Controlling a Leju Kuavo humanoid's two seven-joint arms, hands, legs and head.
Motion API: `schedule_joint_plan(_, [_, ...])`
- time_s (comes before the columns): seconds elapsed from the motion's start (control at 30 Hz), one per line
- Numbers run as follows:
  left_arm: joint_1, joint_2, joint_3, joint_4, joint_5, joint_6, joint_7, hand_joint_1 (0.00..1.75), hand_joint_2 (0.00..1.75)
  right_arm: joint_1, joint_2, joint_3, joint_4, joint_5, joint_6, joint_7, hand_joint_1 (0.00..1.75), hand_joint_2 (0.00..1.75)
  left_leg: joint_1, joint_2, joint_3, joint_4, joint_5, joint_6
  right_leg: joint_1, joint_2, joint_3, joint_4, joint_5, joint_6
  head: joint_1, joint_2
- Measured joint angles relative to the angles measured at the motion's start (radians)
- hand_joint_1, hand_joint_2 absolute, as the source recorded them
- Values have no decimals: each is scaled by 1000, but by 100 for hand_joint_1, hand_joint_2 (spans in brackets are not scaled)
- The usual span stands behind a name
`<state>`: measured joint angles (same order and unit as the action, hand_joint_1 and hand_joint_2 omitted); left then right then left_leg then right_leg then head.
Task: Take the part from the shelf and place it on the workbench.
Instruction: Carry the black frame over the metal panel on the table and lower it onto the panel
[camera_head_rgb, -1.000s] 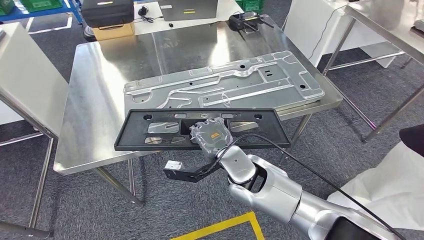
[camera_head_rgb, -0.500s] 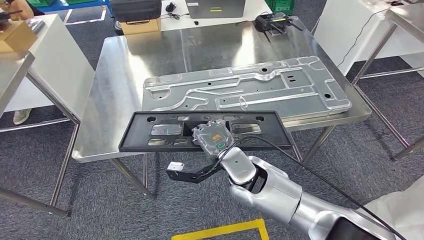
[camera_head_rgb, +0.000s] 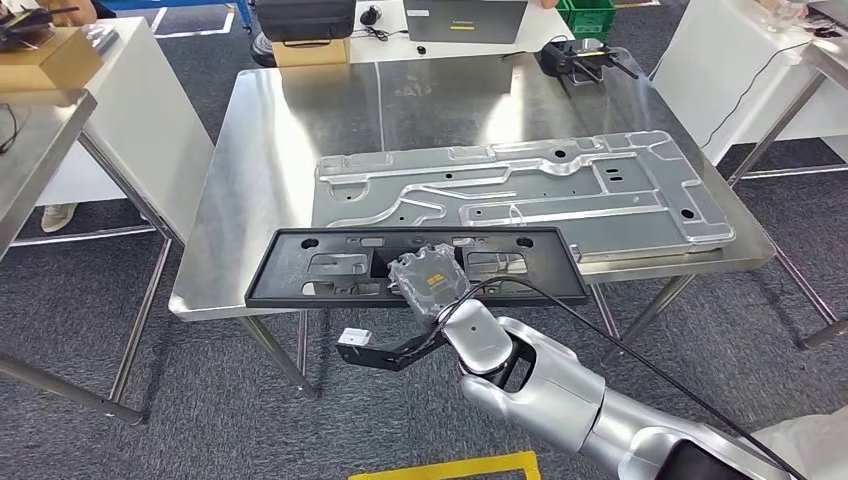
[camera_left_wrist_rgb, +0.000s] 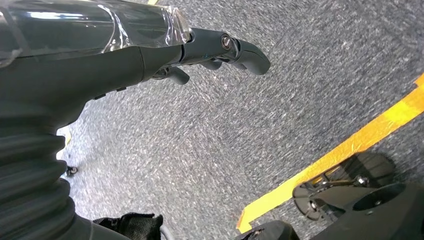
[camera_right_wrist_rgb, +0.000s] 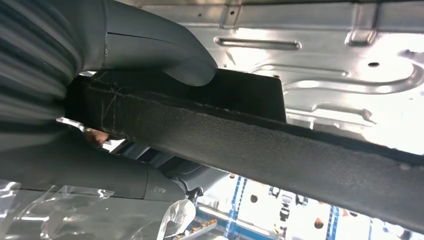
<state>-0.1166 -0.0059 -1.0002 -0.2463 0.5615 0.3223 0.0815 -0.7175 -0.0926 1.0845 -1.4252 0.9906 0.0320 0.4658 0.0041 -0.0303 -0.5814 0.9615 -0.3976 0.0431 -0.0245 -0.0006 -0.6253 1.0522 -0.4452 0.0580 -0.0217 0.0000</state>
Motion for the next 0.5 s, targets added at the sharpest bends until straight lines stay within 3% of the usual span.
schedule_joint_plan(0.07, [1, 0, 0, 0, 2, 0, -3, 0, 175, -1, 1, 0, 0, 0, 2, -4, 175, 175, -3, -4, -3, 7, -7, -6, 1, 5, 26, -62, 18, -6, 0, 0])
schedule_joint_plan(0.2, [4, 1, 0, 0, 4, 0, -5, 0, 175, -6, 4, 0, 0, -2, 5, -9, 175, 175, -3, -4, -2, 5, -7, 13, 6, 5, 27, -65, 19, -12, 0, 0])
schedule_joint_plan(0.33, [2, 1, 0, 0, 0, 4, -5, 0, 175, -10, 6, 0, 0, -4, 6, -13, 175, 175, -1, -3, 2, 0, -6, 13, 8, 5, 27, -65, 18, -19, 0, 0])
schedule_joint_plan(0.5, [1, 2, 0, 0, -14, 24, -1, 0, 175, -11, 6, 1, 2, -7, 7, -13, 175, 175, -1, -3, 0, 3, -9, 15, 7, 5, 26, -65, 17, -20, 0, 0])
